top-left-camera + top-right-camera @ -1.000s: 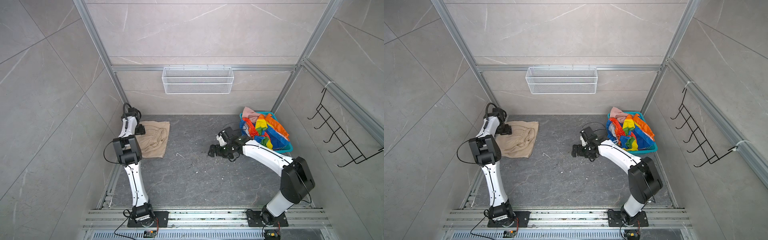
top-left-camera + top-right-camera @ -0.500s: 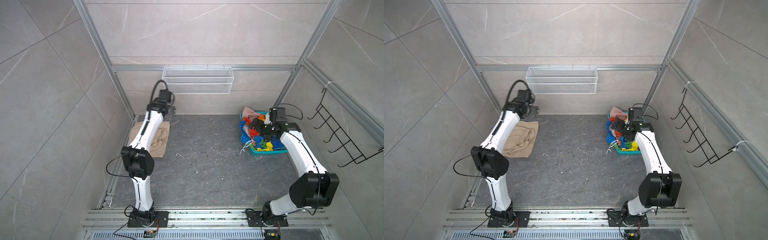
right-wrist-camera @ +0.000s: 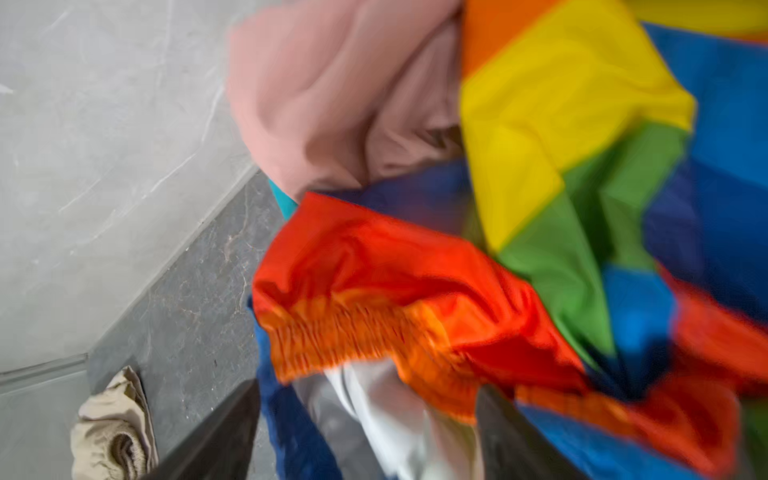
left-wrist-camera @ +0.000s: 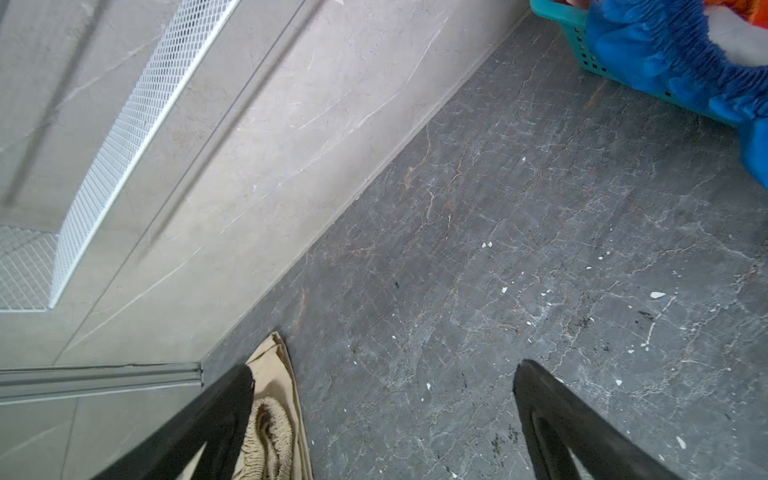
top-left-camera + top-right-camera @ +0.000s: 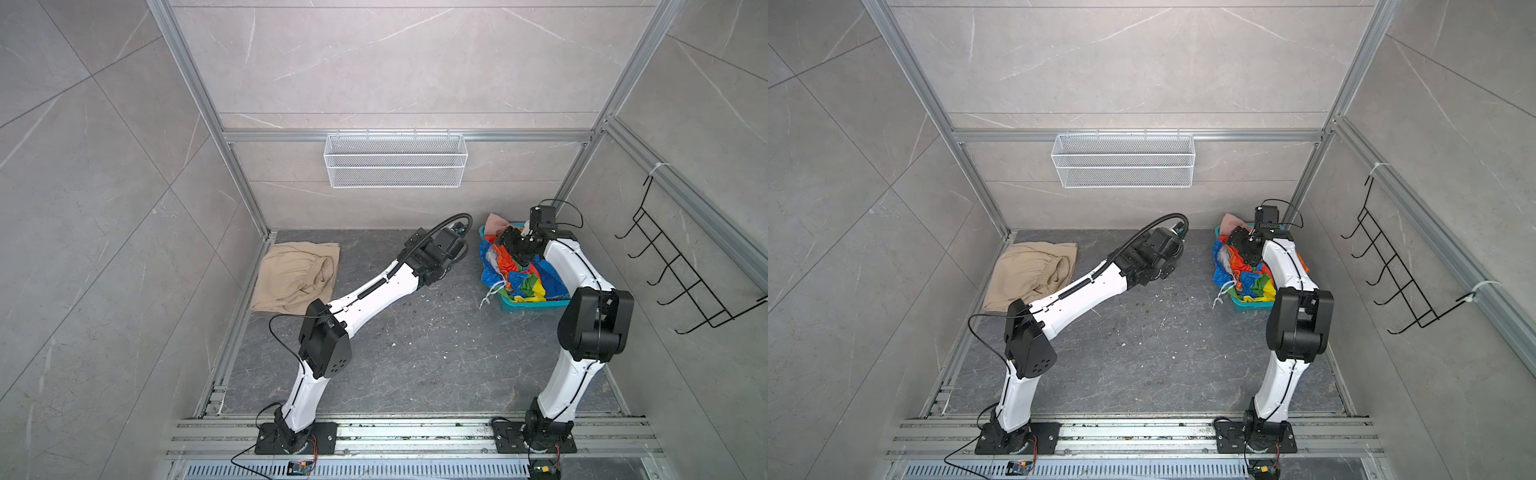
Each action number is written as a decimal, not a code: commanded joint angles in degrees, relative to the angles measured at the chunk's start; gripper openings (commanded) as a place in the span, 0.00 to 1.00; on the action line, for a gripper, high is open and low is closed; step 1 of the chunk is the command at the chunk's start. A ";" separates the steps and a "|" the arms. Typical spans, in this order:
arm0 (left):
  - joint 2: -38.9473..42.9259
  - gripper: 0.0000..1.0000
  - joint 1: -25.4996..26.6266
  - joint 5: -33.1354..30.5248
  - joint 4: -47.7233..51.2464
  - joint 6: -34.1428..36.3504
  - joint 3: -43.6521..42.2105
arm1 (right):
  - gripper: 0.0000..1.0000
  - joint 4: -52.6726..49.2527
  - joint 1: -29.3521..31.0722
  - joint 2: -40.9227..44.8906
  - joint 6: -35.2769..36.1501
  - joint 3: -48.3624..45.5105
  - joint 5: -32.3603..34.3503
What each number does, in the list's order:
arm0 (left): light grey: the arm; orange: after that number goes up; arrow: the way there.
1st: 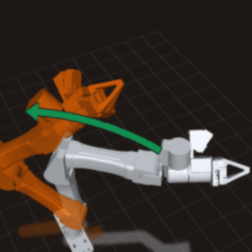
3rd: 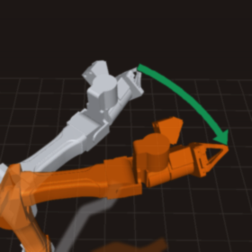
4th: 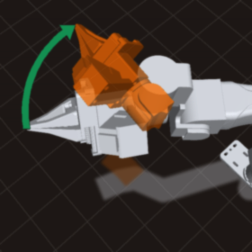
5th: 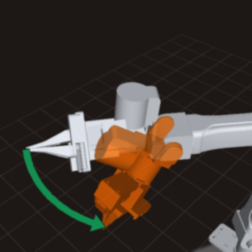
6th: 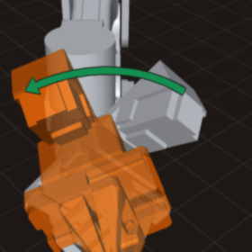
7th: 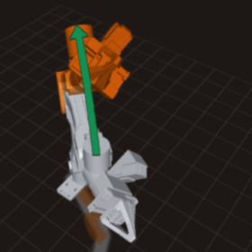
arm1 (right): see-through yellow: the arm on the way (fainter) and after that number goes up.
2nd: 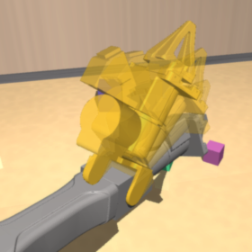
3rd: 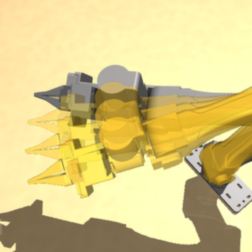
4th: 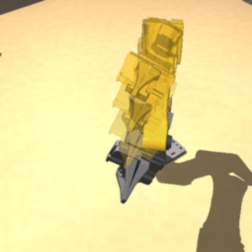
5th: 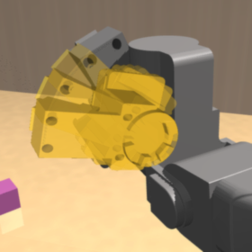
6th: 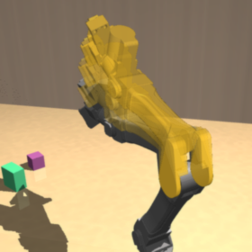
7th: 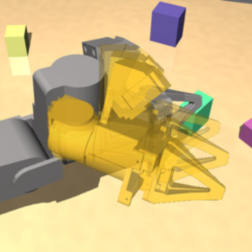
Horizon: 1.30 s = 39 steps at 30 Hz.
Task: Fold and stack the shorts
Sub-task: 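Grasp the rainbow shorts in the teal basket with the right gripper while the left releases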
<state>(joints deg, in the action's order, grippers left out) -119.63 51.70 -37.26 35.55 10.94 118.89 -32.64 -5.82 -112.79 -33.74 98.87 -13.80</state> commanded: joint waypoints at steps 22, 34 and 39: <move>1.65 1.00 -0.29 13.94 5.52 -14.14 -2.49 | 0.14 7.83 0.02 -3.98 -3.94 -1.19 -10.10; 2.89 1.00 -0.30 16.81 4.83 -16.72 -5.37 | 0.43 6.12 0.22 4.63 2.10 -9.51 -4.70; 3.20 1.00 -0.37 17.04 4.43 -16.79 -6.57 | 0.59 6.15 0.58 5.07 1.81 -11.09 -5.00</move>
<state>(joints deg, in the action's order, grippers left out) -120.03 51.40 -20.82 40.71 -4.62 112.49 -25.06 -5.76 -109.27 -32.62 89.36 -19.51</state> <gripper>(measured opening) 0.996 0.579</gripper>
